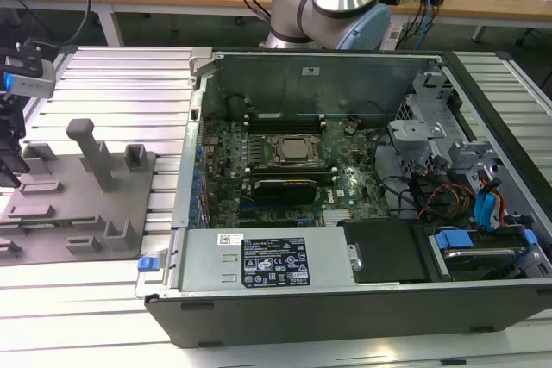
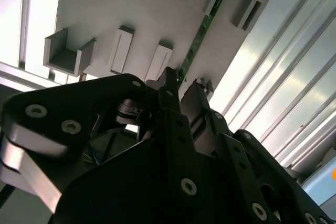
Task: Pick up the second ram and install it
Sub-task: 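Pick up the second ram and move it above second insertion slot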
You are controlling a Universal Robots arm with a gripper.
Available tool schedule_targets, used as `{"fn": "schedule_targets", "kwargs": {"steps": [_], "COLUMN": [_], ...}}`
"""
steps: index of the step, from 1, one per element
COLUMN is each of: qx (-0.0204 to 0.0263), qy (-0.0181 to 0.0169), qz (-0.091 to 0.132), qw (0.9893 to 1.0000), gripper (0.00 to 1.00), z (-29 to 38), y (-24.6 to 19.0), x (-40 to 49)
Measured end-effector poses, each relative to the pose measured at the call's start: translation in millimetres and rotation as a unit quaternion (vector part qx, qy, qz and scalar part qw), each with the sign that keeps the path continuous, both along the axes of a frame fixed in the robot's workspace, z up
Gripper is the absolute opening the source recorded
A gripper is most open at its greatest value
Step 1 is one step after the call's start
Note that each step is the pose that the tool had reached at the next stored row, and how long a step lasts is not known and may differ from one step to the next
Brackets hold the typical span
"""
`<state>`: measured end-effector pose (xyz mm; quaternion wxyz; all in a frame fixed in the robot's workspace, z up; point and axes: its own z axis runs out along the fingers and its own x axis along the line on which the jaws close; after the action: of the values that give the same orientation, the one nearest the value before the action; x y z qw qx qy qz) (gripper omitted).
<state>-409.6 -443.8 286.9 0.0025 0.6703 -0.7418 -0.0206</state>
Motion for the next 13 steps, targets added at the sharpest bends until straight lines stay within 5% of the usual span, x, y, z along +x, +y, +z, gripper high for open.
{"fn": "schedule_targets", "kwargs": {"steps": [13], "qx": [0.0000], "qy": [0.0001], "qz": [0.000], "qw": [1.0000], "gripper": [0.30], "z": [-14.6], "y": [0.0], "x": [0.0]}}
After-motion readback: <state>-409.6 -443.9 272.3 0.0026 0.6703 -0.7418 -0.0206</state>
